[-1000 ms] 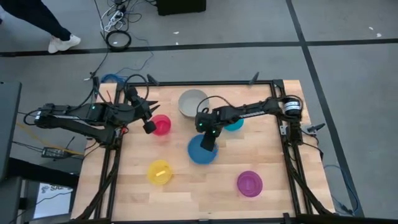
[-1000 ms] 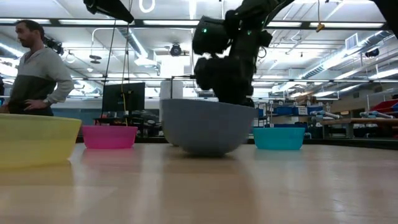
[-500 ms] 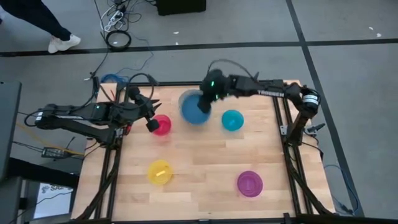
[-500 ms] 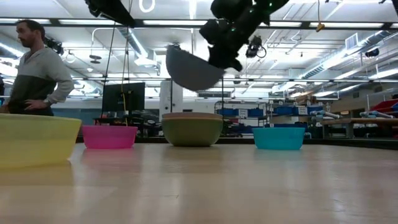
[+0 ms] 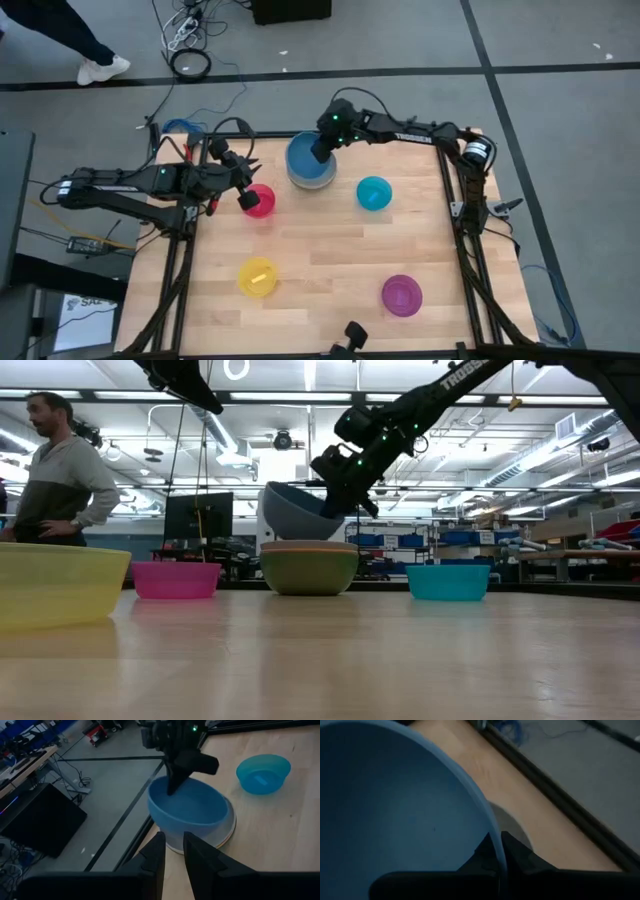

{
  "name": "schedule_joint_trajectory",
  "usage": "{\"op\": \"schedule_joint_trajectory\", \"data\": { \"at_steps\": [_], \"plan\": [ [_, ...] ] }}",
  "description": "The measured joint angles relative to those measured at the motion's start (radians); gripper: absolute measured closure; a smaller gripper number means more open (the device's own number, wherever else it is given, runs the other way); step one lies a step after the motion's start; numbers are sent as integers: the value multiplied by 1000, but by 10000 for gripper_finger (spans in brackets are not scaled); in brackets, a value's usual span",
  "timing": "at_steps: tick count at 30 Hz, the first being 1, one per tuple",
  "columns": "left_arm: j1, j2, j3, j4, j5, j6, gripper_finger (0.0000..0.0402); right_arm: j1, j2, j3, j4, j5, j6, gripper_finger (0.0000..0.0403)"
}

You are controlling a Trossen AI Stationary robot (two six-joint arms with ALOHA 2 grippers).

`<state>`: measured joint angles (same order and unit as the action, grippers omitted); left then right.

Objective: Nest bowls inside each other
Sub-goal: Stack the blue bowl on top of the gray bowl, then stack the light blue bowl on top of the blue bowl

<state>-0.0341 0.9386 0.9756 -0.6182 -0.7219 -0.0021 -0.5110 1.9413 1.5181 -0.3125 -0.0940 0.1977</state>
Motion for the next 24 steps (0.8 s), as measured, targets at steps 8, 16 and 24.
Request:
{"op": "schedule_joint_trajectory", "data": {
  "at_steps": [8,16,24],
  "plan": [
    [2,-1,0,-2,0,-1,326,5,20,0,-54,-5,8,362],
    [2,-1,0,-2,0,-1,326,18,3,0,-114,2,19,262],
    [3,-1,0,-91,-12,-6,326,33,-96,0,-225,119,-14,236]
  ]
}}
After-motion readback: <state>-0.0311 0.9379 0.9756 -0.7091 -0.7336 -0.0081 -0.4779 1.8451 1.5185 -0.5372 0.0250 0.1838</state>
